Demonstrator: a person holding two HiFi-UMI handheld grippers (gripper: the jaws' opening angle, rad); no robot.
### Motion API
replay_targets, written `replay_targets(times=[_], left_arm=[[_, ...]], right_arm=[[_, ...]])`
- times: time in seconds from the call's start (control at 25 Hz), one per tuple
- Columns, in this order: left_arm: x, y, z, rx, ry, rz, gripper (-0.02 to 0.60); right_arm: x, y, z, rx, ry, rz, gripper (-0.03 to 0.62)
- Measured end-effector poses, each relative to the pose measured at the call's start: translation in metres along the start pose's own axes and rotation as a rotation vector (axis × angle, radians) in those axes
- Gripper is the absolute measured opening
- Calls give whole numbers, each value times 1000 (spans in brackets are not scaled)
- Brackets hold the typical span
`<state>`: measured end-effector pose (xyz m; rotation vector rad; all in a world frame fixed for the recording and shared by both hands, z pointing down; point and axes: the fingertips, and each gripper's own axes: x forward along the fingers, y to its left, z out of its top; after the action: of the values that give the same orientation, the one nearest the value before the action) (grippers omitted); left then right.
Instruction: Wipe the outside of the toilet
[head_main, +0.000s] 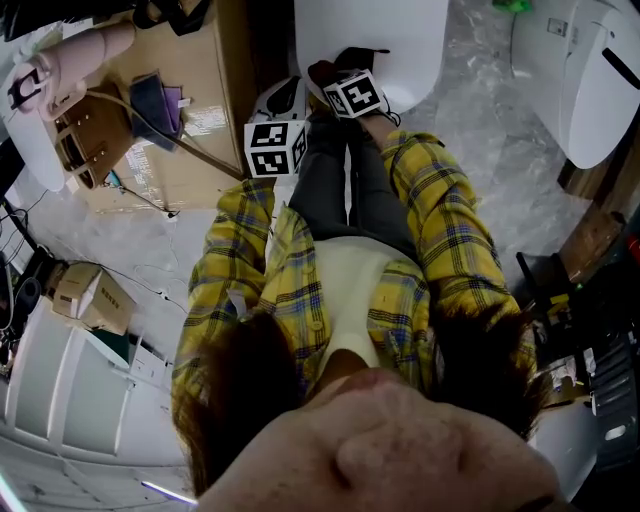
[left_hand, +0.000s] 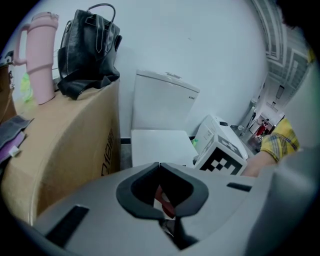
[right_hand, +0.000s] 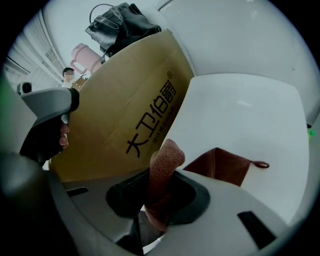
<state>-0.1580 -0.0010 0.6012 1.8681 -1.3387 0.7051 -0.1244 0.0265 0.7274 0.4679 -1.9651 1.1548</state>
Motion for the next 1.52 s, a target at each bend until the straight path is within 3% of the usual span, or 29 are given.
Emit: replay_targets(times=[0.2,0.44,1.16,1.52], left_arm=[[0,-6,-6,17,17,-15,9],[4,-20,-6,29,24,-32,9],[20,-59,5,80,31,-69,9],[20,-72,3,92,36,-71,9]], right_arm=[[0,-14,-27,-20,64,-29,95],[-20,-46,-44,-4,71,-70,95],[-82,-123,-65,86,2,-168,95],[-108,-156,-65,189,-73,-219,95]])
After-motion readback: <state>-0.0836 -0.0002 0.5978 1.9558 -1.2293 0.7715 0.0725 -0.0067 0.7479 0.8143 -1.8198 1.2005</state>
